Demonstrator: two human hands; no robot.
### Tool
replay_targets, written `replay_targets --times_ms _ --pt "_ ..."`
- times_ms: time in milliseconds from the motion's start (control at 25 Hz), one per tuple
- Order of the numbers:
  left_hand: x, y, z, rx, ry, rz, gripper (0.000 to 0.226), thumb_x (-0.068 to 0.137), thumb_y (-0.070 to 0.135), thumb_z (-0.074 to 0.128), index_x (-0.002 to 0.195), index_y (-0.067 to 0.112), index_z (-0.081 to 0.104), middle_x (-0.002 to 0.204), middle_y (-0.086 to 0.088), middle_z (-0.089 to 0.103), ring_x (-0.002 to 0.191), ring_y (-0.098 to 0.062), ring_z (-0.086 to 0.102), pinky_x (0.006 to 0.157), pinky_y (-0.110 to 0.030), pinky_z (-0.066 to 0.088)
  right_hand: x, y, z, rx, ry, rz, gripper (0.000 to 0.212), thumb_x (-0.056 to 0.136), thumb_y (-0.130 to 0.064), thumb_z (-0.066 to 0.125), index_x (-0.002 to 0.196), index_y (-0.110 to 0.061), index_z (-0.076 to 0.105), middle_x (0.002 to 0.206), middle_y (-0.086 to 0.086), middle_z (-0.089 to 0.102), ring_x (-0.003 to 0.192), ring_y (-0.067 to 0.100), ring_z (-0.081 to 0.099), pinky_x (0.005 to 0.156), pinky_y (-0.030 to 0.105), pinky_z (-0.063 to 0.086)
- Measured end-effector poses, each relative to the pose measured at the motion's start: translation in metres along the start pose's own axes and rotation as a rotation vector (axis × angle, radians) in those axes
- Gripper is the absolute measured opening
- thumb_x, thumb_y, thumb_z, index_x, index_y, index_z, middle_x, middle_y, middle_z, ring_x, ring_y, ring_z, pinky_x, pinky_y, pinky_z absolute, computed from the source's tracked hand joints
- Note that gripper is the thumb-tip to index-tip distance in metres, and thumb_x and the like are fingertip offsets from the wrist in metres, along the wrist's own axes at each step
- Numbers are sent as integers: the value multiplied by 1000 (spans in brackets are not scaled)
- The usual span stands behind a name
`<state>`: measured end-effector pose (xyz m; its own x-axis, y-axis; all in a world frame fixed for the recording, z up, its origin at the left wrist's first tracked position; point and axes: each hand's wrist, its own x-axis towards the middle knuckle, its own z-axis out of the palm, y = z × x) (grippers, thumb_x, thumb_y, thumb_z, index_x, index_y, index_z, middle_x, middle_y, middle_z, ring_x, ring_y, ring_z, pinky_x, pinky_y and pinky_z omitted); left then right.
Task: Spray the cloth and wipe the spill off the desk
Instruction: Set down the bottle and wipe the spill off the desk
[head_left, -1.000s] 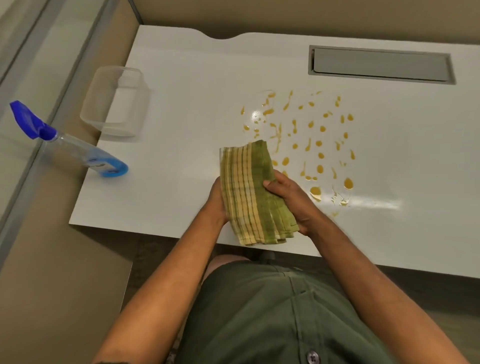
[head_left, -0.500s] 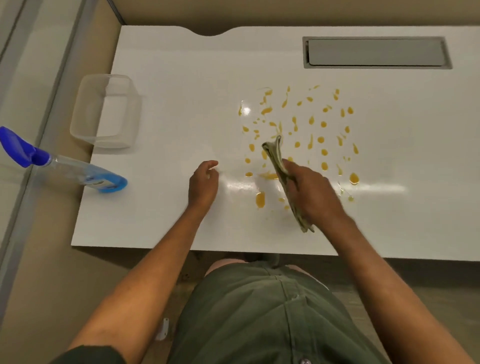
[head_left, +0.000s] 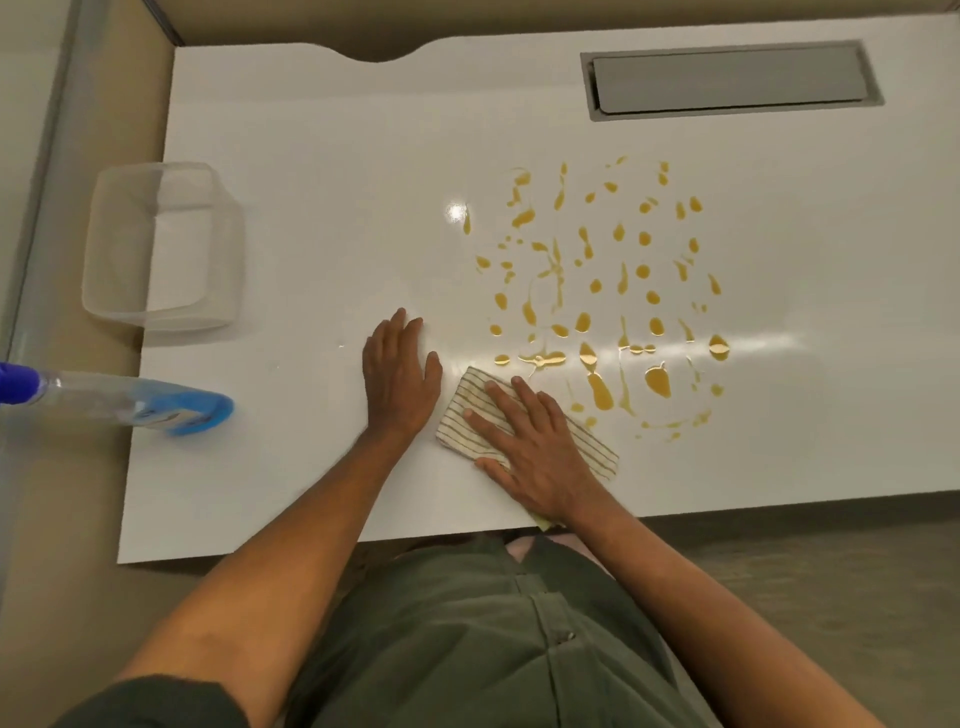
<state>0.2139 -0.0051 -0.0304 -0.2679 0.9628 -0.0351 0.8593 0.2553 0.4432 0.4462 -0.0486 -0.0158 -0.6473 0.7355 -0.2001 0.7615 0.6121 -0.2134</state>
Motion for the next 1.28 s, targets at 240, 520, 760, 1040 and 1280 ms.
replay_targets --times_ms 240,520,760,1040,1280 --pt "-1 0 8 148 16 0 57 103 36 49 153 10 43 166 -12 36 152 -35 33 126 -52 26 1 10 11 41 89 101 54 108 -54 36 160 -43 29 174 -3 17 162 25 7 129 51 13" --pt "0 0 12 231 17 0 56 103 38 40 152 11 42 166 -11 34 151 -34 33 125 -51 24 67 84 -12 98 297 623 49 107 -50 41 154 -36 47 168 7 35 155 37 28 121 55 28" --pt "0 3 11 274 20 14 56 104 37 40 153 10 40 166 -13 33 152 -35 31 125 -52 23 118 39 -6 106 408 489 48 108 -46 42 153 -32 49 166 11 38 153 47 28 119 59 31" --pt "-1 -2 9 237 31 19 52 105 31 43 153 11 41 166 -11 34 152 -34 32 123 -52 27 -7 33 16 67 234 228 49 110 -42 39 159 -39 35 173 1 21 162 31 9 127 57 18" --pt "2 2 10 233 44 -5 54 104 35 42 152 11 41 166 -11 33 152 -34 31 125 -52 24 -4 133 -14 150 378 1059 52 108 -48 29 157 -35 40 170 11 29 156 42 22 120 67 25"
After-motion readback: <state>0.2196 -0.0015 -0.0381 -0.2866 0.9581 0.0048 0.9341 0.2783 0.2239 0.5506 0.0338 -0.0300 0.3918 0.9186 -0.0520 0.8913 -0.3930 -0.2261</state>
